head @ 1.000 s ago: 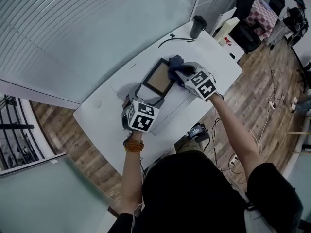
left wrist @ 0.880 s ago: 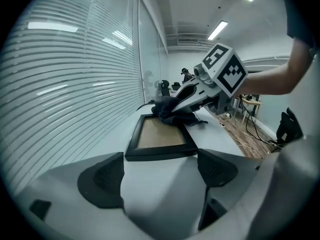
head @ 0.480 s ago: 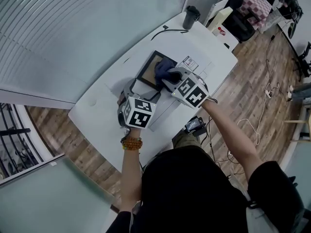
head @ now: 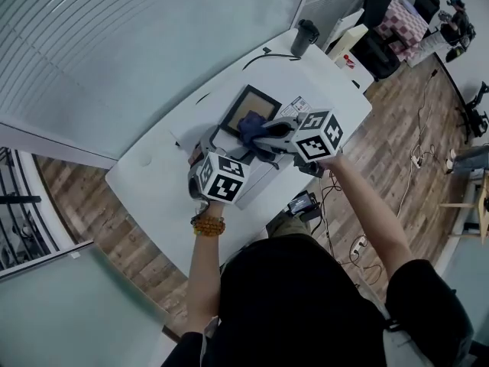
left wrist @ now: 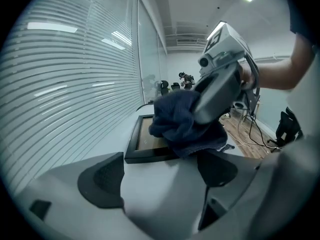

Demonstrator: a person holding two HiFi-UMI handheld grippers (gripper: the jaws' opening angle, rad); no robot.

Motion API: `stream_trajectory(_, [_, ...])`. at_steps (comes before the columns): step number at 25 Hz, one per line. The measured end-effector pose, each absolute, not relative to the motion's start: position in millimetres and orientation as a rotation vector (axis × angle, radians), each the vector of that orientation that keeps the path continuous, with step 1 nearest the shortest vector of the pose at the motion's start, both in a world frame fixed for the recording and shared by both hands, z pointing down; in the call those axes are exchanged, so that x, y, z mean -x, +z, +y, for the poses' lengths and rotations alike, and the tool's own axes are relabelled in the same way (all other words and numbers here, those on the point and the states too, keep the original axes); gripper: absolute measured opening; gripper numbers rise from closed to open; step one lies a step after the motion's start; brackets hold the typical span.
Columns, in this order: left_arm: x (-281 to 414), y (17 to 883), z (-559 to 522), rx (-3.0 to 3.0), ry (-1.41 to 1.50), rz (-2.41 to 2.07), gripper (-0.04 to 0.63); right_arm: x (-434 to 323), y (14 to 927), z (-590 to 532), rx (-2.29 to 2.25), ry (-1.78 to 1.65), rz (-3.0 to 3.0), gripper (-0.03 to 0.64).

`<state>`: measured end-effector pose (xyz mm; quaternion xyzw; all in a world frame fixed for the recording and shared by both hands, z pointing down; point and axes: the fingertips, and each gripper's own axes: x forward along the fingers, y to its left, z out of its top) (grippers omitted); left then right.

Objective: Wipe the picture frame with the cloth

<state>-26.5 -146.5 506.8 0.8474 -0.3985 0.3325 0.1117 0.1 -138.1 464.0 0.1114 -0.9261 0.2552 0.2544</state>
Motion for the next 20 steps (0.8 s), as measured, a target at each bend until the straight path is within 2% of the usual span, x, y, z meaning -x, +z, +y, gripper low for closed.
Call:
stream_trajectory(3, [27, 507, -147, -2.491, 0.975, -1.167, 0.446, -9, 420, -165, -0.339, 0.696, -2.645, 0.046])
stream_trajectory(6, [30, 507, -150, -2.491, 0.974, -1.169, 0.446, -25, 412, -217, -0.560, 0.347, -2.568, 0.046])
stream_trajectory(10, [30, 506, -148, -2.487, 0.974, -1.172, 0.446, -31, 450, -252, -0.653, 0.001, -2.347, 0.046])
stream_trajectory(14, [28, 506, -149, -2.487, 0.975, -1.170, 0.446, -24, 492, -249, -0.650, -0.075, -2.243, 0.046])
stream_trajectory(20, [29, 509, -150, -2.484, 0.979, -1.166, 0.446, -19, 504, -238, -0.670, -0.038, -2.181, 0.044])
